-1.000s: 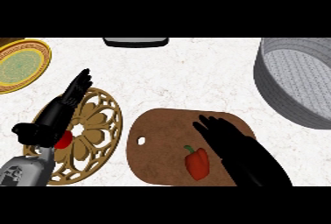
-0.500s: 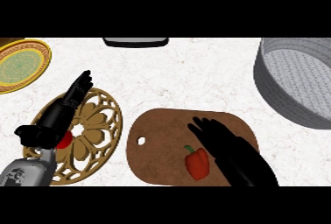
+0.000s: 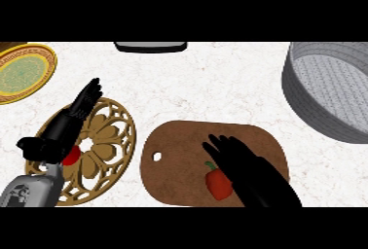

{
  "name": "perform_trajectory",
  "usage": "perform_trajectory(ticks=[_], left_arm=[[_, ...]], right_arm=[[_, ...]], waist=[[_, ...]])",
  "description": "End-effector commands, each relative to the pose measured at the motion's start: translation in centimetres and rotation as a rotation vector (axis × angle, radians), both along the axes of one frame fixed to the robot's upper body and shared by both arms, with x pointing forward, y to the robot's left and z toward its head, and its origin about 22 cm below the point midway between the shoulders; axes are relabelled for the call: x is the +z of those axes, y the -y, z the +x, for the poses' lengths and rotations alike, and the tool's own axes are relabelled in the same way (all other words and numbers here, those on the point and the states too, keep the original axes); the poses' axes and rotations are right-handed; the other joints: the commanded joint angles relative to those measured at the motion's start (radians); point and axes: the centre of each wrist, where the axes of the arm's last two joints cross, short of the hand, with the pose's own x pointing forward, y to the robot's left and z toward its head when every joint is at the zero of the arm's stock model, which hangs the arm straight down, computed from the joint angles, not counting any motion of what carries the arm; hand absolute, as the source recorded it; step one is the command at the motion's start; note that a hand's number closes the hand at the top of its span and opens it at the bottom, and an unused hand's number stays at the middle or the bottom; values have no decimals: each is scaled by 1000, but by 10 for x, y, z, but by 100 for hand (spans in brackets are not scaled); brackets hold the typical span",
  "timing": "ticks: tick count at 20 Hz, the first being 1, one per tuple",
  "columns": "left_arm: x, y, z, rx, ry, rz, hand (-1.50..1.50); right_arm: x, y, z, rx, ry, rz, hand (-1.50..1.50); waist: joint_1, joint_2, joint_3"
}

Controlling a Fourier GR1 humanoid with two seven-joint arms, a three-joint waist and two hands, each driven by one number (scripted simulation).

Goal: Pick the bell pepper from the cutting board and place it in the basket

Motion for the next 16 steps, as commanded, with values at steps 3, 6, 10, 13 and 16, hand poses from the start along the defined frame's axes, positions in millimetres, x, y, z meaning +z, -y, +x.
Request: perform_trajectory(ticks=[3,6,10,13,16], left_arm=[[17,1,-9,16,-4,8,0],[5,10,1,4,9,-4,0],[-1,-7,-6,-8,-16,-17,0],[10,-2,-8,-5,-9,-2,0],[-2,-2,1,12,9,4,0]], right_arm=[[-3,2,3,-14,-17,-68,-150],[-20,-15,10,-14,-8,-72,-150],[-33,-4,7,-11,-13,-92,-150],[-62,-13,18,-33,-23,-103,-150],[-47,-8,23,-51,-36,-130,-150]], waist=[[3,-1,0],[1,0,0],[1,0,0],[3,0,0],[1,1,0]])
